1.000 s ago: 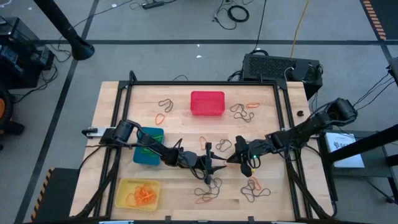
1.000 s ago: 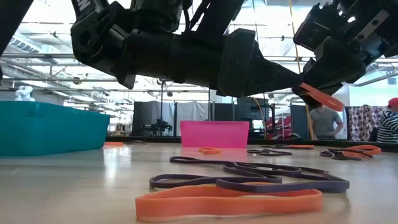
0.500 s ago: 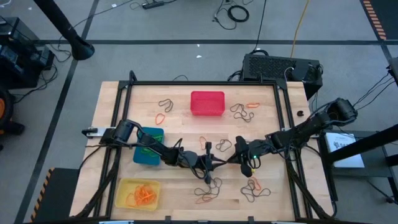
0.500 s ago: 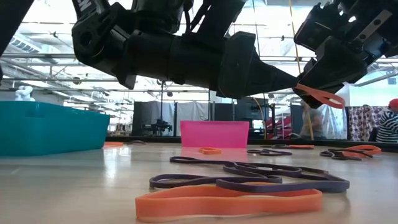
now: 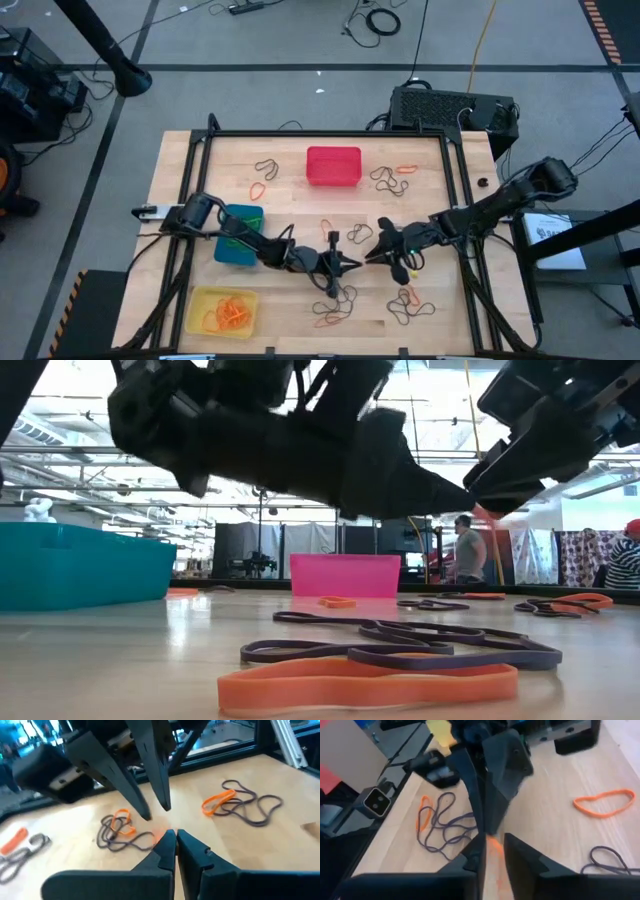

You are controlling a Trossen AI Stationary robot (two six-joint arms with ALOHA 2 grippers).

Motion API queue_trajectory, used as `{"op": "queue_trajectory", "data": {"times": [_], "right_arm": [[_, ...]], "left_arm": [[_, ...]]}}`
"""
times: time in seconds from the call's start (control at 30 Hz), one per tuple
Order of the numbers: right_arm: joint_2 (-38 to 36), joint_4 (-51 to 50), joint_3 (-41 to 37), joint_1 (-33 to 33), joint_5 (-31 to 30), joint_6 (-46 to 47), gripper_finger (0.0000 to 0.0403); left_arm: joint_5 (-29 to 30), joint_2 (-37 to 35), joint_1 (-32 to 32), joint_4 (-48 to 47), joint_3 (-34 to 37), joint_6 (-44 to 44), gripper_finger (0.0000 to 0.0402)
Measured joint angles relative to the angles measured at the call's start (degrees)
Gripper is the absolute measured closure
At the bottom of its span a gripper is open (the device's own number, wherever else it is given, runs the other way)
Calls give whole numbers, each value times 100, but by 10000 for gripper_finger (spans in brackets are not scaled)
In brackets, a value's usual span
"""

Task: Sort rubber bands into baskets

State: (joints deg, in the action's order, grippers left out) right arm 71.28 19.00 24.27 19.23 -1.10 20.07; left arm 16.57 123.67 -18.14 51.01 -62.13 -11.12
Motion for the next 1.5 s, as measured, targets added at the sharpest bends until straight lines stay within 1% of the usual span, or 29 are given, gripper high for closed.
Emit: {"op": "queue_trajectory", "data": {"times": [0.1,0.17,0.23,0.33,0.5,0.6,0.7,0.87,0.93,1.0,1.07,1.2,1.27,1.4,1.43,1.5], "right_arm": [[-46,-11,0,2,76,-164,316],[-49,-19,0,2,171,-234,298],[-49,-77,0,2,294,-284,284],[-49,-235,0,6,310,-260,270],[-49,-547,0,6,302,-191,262],[-49,-675,0,6,297,-269,262],[-49,-930,0,6,293,-295,262],[-48,-1409,0,6,291,-297,262],[-49,-1548,0,6,291,-241,261],[-47,-1663,0,6,291,-135,261],[-47,-1721,0,6,289,-84,261],[-47,-1723,0,6,289,-82,261],[-47,-1720,0,6,289,-82,261],[-47,-1718,0,6,286,-82,261],[-47,-1718,0,6,286,-82,261],[-47,-1716,0,6,285,-101,261]], "left_arm": [[68,-364,-146,-685,-2,357,391],[83,-708,-283,-1413,-2,779,391],[9,-1147,-462,-2272,-2,1408,391],[-345,-1944,-771,-3633,-4,2763,391],[-883,-3127,-1394,-5993,-11,5409,391],[-1021,-3638,-1819,-6925,-11,6816,391],[-1046,-3969,-2212,-7718,-11,7896,391],[-1044,-4190,-2763,-8940,-11,9519,391],[-1172,-4188,-2963,-9377,-9,10011,391],[-1322,-4188,-3147,-9788,-9,10337,391],[-1352,-4188,-3284,-10157,-7,10616,391],[-1369,-4188,-3454,-10403,-7,11133,391],[-1679,-4188,-3533,-10512,-7,11356,391],[-2587,-4188,-3661,-11001,-7,12164,391],[-2690,-4188,-3702,-11067,-7,12275,391],[-2706,-4188,-3761,-11142,-4,12328,390]]}}
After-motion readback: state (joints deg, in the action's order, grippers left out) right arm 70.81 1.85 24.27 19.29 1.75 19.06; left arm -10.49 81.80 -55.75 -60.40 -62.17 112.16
